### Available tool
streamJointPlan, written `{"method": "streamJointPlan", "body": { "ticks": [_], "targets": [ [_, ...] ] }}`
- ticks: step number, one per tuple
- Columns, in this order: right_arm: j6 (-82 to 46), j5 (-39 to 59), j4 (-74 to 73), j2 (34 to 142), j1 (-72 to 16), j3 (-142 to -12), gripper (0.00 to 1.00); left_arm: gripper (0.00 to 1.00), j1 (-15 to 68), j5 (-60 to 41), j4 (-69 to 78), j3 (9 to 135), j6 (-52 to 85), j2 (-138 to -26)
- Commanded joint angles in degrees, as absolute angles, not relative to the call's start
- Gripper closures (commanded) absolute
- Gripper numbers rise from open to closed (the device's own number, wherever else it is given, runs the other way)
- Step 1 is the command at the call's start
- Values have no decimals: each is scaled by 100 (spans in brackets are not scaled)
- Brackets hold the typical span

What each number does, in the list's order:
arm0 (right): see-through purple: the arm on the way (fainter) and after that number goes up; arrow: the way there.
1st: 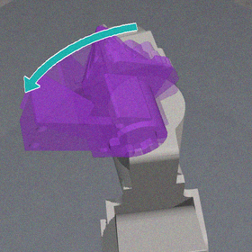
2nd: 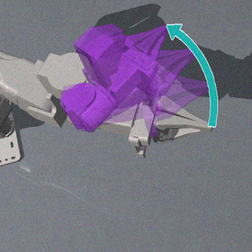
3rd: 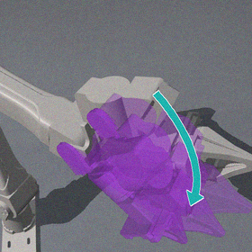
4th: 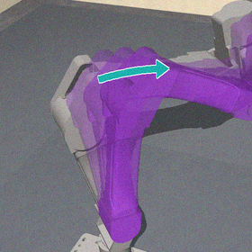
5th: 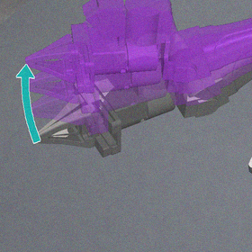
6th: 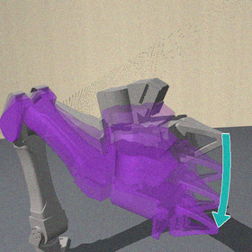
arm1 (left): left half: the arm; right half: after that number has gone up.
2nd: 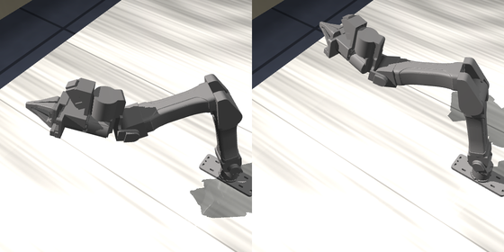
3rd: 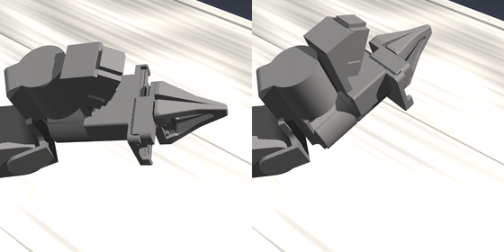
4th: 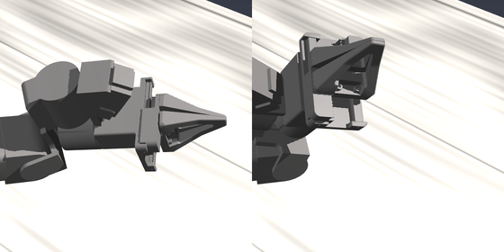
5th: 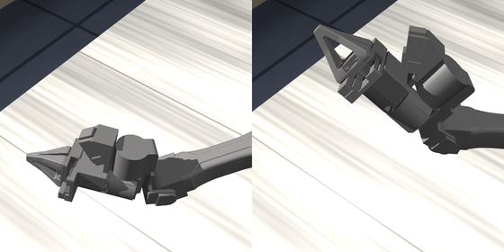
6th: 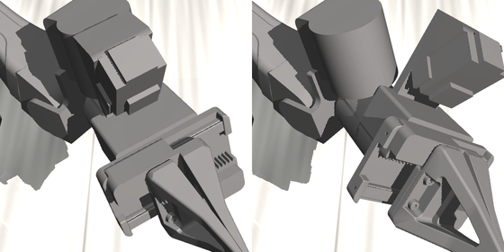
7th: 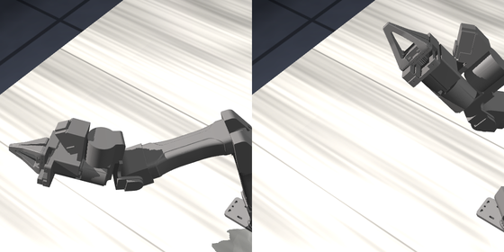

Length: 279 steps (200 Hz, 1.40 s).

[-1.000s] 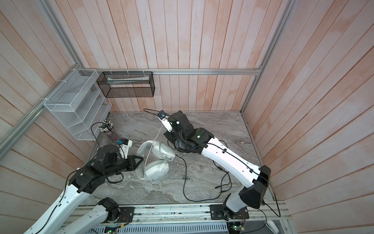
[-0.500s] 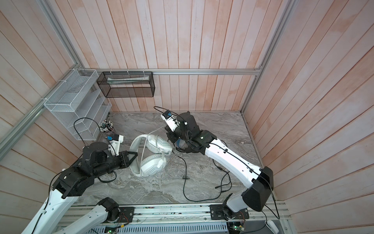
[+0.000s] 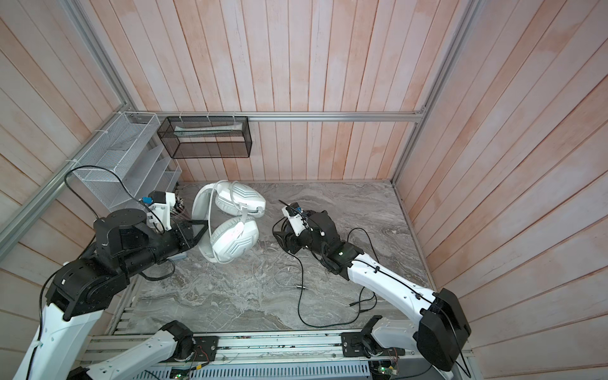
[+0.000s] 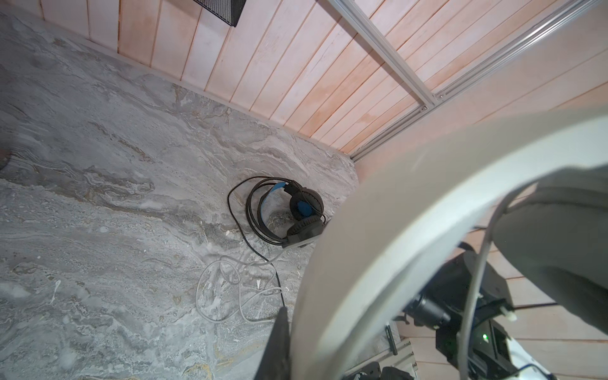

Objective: Wrap the headphones

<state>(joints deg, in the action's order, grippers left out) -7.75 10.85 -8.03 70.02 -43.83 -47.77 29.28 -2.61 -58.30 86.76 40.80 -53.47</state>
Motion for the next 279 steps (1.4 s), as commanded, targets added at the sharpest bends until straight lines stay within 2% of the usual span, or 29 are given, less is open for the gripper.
{"method": "streamJointPlan", "body": {
  "ticks": [1, 37, 81, 99, 130, 192, 213, 226, 233, 236, 247, 279],
  "targets": [
    [-1348, 1432, -1935, 6789, -4388, -4201, 29, 100, 2936, -184, -5654, 9235, 4211, -5489],
    [-1535, 1507, -2589, 6947, -4429, -3511, 27, 100, 2936, -185, -5754, 9796, 4107, -5780],
    [-1516, 1826, -3410, 7668, -4518, -3409, 27, 100, 2940, -150, -5832, 10061, 4078, -5895],
    [-1644, 2038, -3699, 8024, -4706, -3548, 31, 100, 2936, -124, -5865, 10170, 4069, -5946],
    [-1362, 1459, -3771, 8505, -5202, -3870, 34, 100, 2936, -193, -5858, 10278, 4078, -6011],
    [-1175, 1124, -4072, 9494, -5192, -4360, 34, 100, 2941, -254, -5861, 10356, 4128, -6038],
    [-1116, 888, -4192, 9810, -5103, -4511, 44, 100, 2936, -290, -5842, 10356, 4166, -6034],
    [-1134, 871, -4212, 9929, -5016, -4575, 59, 100, 2940, -273, -5862, 10392, 4175, -6045],
    [-1142, 817, -4241, 9964, -4995, -4579, 62, 100, 2936, -264, -5878, 10429, 4167, -6047],
    [-1147, 784, -4268, 9977, -4985, -4575, 68, 100, 2936, -264, -5886, 10439, 4166, -6055],
    [-1184, 689, -4355, 10018, -4959, -4546, 78, 100, 2936, -246, -5889, 10484, 4166, -6056],
    [-1363, 554, -4490, 10103, -4931, -4428, 92, 100, 2936, -193, -5880, 10588, 4166, -6064]
  ]
}}
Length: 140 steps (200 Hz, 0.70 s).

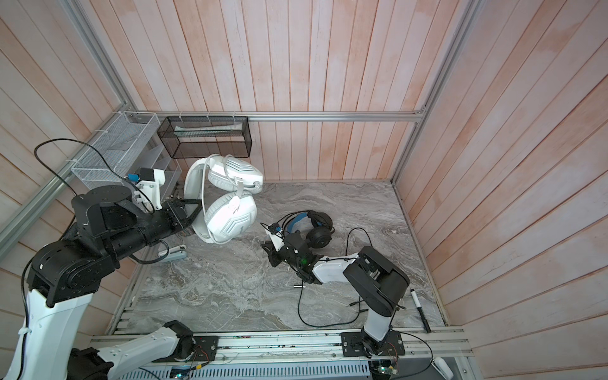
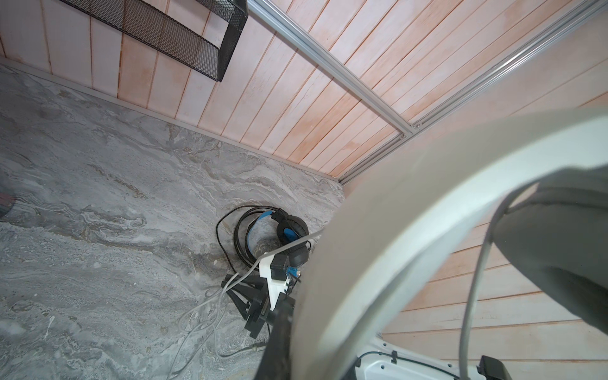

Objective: Wrap the headphones

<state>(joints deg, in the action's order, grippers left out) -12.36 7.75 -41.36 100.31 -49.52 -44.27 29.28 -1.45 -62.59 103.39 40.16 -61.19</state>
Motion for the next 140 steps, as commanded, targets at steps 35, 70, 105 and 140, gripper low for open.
{"method": "streamJointPlan", "body": {
  "ticks": [35, 70, 105, 140],
  "targets": [
    [-1816, -47, -4275, 9916, -4937, -4117, 100, 100, 2936, -9, -5867, 10787, 4133, -6121],
    [-2579, -685, -3802, 9756, -4930, -3528, 100, 100, 2936, 482, -6037, 11674, 3898, -6438],
    [-3224, -1425, -3288, 9256, -4927, -2835, 100, 100, 2936, 939, -6278, 12641, 3605, -6871],
    [-3465, -1846, -2417, 8458, -4919, -2454, 100, 100, 2927, 1286, -6542, 13323, 3329, -7286]
  ]
}}
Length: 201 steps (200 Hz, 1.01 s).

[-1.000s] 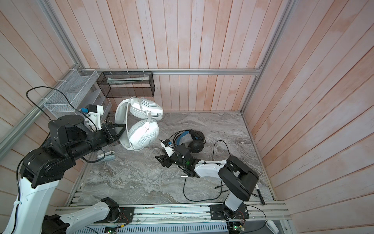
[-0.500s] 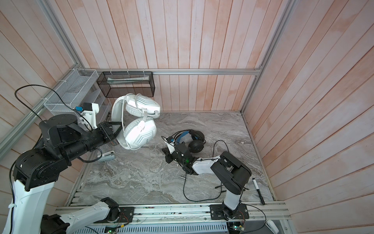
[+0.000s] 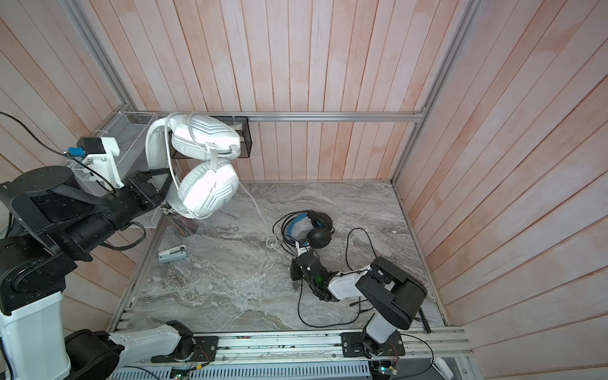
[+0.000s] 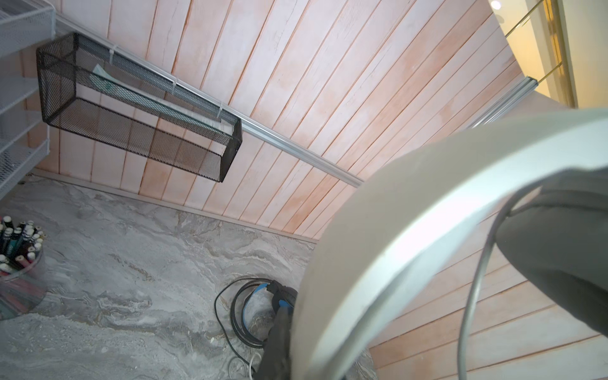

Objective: Wrap the headphones

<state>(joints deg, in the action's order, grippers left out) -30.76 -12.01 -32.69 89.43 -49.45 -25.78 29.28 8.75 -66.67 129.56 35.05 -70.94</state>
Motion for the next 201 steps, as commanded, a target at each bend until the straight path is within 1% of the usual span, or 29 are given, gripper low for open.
{"method": "streamJointPlan", "body": {
  "ticks": [1, 19, 43, 62, 77, 106, 126, 145, 157, 163, 175, 180, 184, 187, 201],
  "targets": [
    [-3468, -1868, -2382, 8426, -4921, -2444, 100, 100, 2927, 1302, -6545, 13332, 3321, -7291],
    [-3455, -2075, -1933, 7816, -4874, -2254, 100, 100, 2910, 1543, -6550, 13354, 3214, -7346],
    [-3413, -2378, -1284, 6952, -4789, -2093, 100, 100, 2859, 1624, -6517, 13295, 3155, -7374],
    [-3378, -2663, -551, 6303, -4712, -2194, 100, 100, 2782, 1564, -6487, 13300, 3130, -7441],
    [-3507, -3121, 69, 5742, -4669, -2258, 100, 100, 2726, 1518, -6478, 13328, 3116, -7517],
    [-3486, -3542, 1003, 4641, -4485, -2449, 100, 100, 2573, 1333, -6438, 13303, 3127, -7641],
    [-3268, -3459, 1300, 4076, -4387, -2561, 100, 100, 2410, 1049, -6353, 13124, 3211, -7649],
    [-3034, -3033, 1486, 4184, -4353, -2717, 100, 100, 2227, 697, -6166, 12751, 3333, -7544],
    [-2998, -2615, 1569, 4384, -4350, -2779, 95, 100, 2210, 545, -6087, 12569, 3394, -7486],
    [-3011, -2403, 1601, 4442, -4351, -2798, 91, 100, 2210, 456, -6076, 12510, 3430, -7473],
    [-3092, -2020, 1579, 4410, -4359, -2756, 76, 100, 2208, 255, -6067, 12385, 3495, -7453],
    [-3102, -1813, 1497, 4318, -4355, -2703, 68, 100, 2214, 201, -6085, 12357, 3519, -7453],
    [-3067, -1601, 1399, 4245, -4359, -2657, 65, 100, 2214, 159, -6113, 12336, 3528, -7453],
    [-3017, -1461, 1308, 4146, -4364, -2613, 59, 100, 2213, 132, -6134, 12325, 3533, -7449],
    [-2923, -878, 888, 3744, -4386, -2423, 48, 100, 2215, 35, -6293, 12318, 3516, -7484]
  ]
}}
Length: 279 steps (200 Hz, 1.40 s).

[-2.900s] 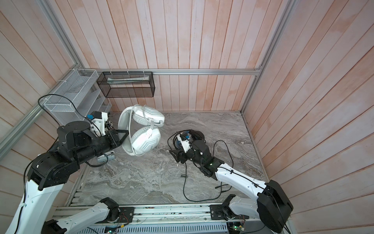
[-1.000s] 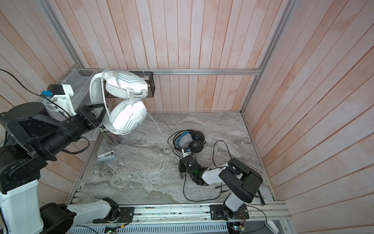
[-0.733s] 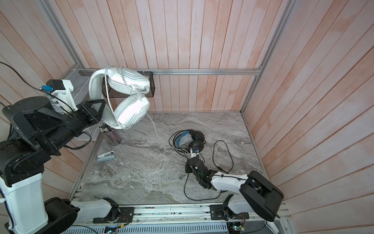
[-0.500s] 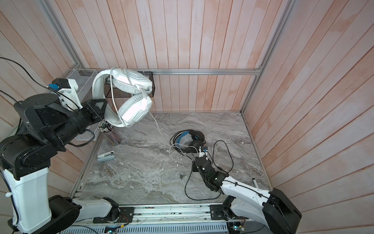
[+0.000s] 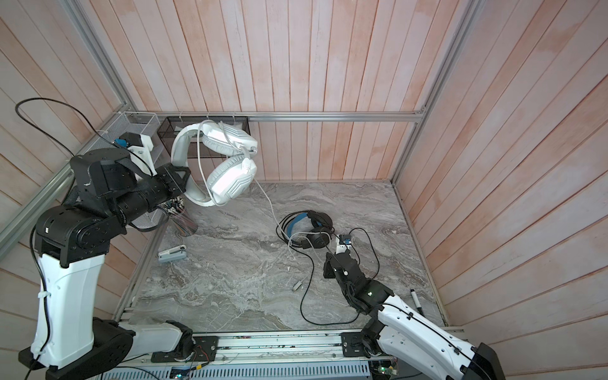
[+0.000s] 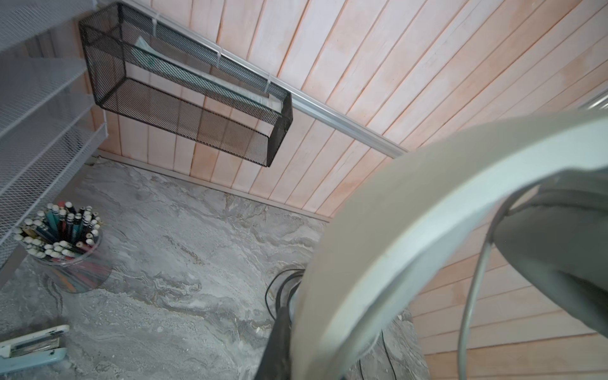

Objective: Wrap the headphones

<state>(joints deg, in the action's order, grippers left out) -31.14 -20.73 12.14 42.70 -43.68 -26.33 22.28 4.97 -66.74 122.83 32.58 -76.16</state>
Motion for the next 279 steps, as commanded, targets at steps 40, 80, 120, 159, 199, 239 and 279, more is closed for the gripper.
{"method": "streamJointPlan", "body": {
  "ticks": [40, 80, 120, 159, 199, 239, 279],
  "targets": [
    [-2486, 368, -693, 3412, -4514, -2226, 33, 100, 2215, -101, -6464, 12021, 3516, -7415],
    [-2126, 781, -3513, 4703, -4800, -1872, 28, 100, 2215, -76, -6557, 11792, 3516, -7486],
    [-1652, 763, -5120, 6781, -4887, -2274, 28, 100, 2215, 37, -6638, 11569, 3590, -7468],
    [-1600, 1112, -5945, 8647, -4850, -3139, 30, 100, 2215, 170, -6738, 11558, 3612, -7398],
    [-2007, 1828, -6784, 9847, -4790, -3636, 32, 100, 2215, 248, -6820, 11621, 3586, -7455],
    [-2411, 2007, -7463, 10461, -4888, -3621, 32, 100, 2215, 274, -6743, 11586, 3577, -7495],
    [-2422, 1881, -7423, 10965, -5130, -3812, 45, 100, 2210, 307, -6699, 11639, 3569, -7541]
  ]
}}
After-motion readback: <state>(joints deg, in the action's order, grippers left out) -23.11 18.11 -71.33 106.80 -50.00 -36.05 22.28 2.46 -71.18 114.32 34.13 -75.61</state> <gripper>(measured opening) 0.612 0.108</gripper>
